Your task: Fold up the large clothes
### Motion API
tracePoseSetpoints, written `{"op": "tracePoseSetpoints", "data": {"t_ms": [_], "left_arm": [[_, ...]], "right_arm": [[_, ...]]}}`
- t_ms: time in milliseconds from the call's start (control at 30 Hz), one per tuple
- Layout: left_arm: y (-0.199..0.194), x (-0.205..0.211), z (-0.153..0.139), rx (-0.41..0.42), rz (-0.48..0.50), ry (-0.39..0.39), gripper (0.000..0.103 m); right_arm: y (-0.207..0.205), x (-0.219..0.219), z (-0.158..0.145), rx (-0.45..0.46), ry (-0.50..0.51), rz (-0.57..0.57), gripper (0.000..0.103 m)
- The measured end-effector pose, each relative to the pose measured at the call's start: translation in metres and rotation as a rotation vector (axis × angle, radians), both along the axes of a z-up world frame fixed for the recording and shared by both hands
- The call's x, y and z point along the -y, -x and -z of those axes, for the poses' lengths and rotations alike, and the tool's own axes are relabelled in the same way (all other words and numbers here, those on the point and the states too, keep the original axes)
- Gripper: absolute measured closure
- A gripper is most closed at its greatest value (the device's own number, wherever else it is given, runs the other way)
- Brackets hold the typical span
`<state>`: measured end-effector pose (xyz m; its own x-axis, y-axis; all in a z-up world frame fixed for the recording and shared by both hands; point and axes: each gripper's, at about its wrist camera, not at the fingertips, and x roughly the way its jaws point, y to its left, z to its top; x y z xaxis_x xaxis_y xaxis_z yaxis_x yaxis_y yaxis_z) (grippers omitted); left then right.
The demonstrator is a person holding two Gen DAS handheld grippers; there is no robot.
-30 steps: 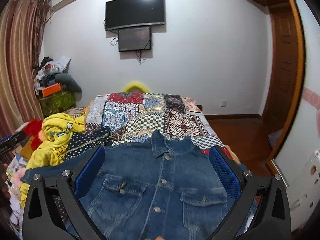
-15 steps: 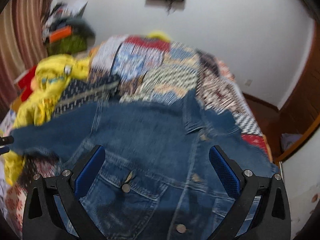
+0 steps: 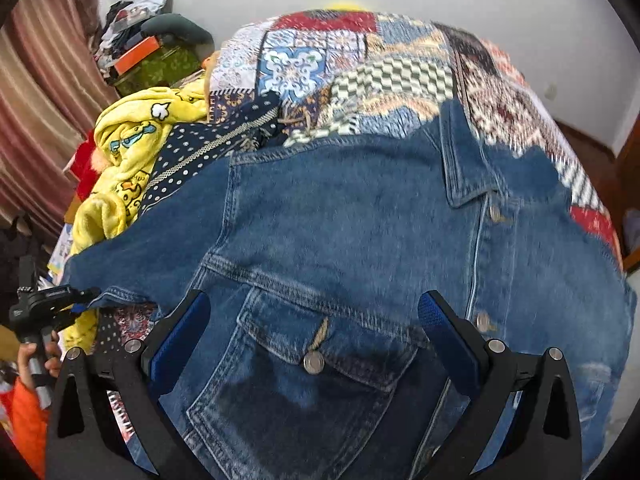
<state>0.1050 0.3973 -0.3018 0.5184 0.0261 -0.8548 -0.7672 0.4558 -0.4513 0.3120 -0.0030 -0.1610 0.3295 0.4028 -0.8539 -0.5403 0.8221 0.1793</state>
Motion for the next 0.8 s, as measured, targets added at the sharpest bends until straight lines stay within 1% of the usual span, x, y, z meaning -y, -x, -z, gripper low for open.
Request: {"op": "tracePoseSetpoints", "data": {"t_ms": [33, 67, 167, 200, 333, 400, 467, 500, 567, 667, 733, 800], "left_arm": [[-0.002, 0.002, -0.009, 0.003, 0.002, -0.037, 0.089], [-0.004, 0.007, -0.022, 0.006, 0.009, -0.094, 0.091], [-0.015, 0.024, -0.066, 0.017, 0.047, -0.293, 0.093], [-0.022, 0.028, -0.082, 0.035, 0.059, -0.336, 0.093], [-0.056, 0.049, -0.153, 0.158, 0.141, -0.441, 0.096], [-0.077, 0.064, -0.18, 0.218, 0.185, -0.48, 0.097], [-0.101, 0.089, -0.213, 0.305, 0.257, -0.498, 0.098], [-0.109, 0.098, -0.223, 0.328, 0.285, -0.504, 0.098], [-0.137, 0.133, -0.244, 0.375, 0.36, -0.522, 0.099], [-0.173, 0.192, -0.259, 0.415, 0.491, -0.535, 0.099], [-0.196, 0.236, -0.258, 0.426, 0.593, -0.523, 0.099], [-0.212, 0.272, -0.249, 0.423, 0.683, -0.499, 0.099]], "right_arm": [[-0.001, 0.003, 0.002, -0.023, -0.012, 0.01, 0.0], [-0.001, 0.007, 0.004, -0.046, -0.025, 0.019, 0.0], [-0.002, 0.019, 0.005, -0.081, -0.036, 0.051, 0.0], [-0.002, 0.022, 0.004, -0.079, -0.03, 0.064, 0.0], [-0.001, 0.04, -0.006, -0.042, -0.003, 0.106, 0.0], [0.001, 0.051, -0.014, -0.025, -0.012, 0.11, 0.0], [0.003, 0.064, -0.023, -0.005, -0.028, 0.117, 0.0], [0.004, 0.071, -0.027, 0.006, -0.035, 0.12, 0.0], [0.005, 0.083, -0.035, 0.031, -0.039, 0.13, 0.0], [0.007, 0.104, -0.045, 0.065, -0.035, 0.154, 0.0], [0.007, 0.12, -0.048, 0.081, -0.025, 0.168, 0.0], [0.005, 0.133, -0.048, 0.08, -0.016, 0.181, 0.0]]}}
